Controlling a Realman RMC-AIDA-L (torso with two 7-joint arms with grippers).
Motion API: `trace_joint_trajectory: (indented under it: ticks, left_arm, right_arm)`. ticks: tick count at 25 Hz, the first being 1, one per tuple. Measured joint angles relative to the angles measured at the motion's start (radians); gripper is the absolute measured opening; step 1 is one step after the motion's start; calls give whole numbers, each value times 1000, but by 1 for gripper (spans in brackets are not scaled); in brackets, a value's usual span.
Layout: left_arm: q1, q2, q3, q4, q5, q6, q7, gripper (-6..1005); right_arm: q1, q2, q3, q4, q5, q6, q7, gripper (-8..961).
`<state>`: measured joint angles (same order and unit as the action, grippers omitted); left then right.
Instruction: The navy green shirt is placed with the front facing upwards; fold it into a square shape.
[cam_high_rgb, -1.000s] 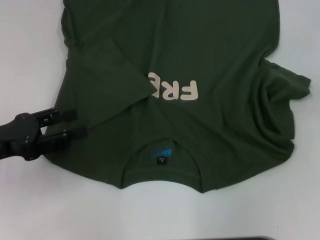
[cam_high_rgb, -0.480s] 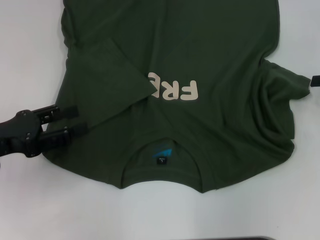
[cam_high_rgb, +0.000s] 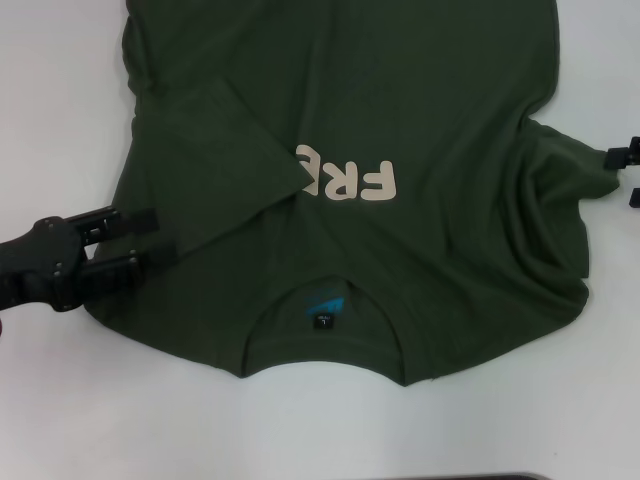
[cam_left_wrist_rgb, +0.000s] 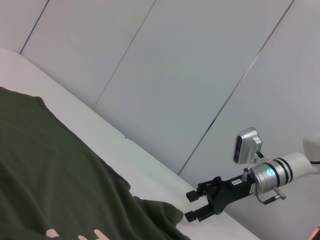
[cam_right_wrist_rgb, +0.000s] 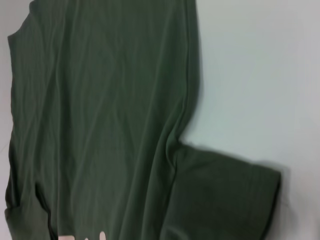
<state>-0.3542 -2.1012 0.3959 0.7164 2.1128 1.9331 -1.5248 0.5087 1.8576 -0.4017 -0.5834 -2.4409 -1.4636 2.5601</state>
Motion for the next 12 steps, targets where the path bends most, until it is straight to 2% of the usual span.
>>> trace_joint_trajectory:
  ticks: [12]
  left_arm:
    - [0, -2, -3, 0, -1, -2, 0, 717]
  right_arm:
    - [29, 0, -17, 59, -1, 56, 21, 836]
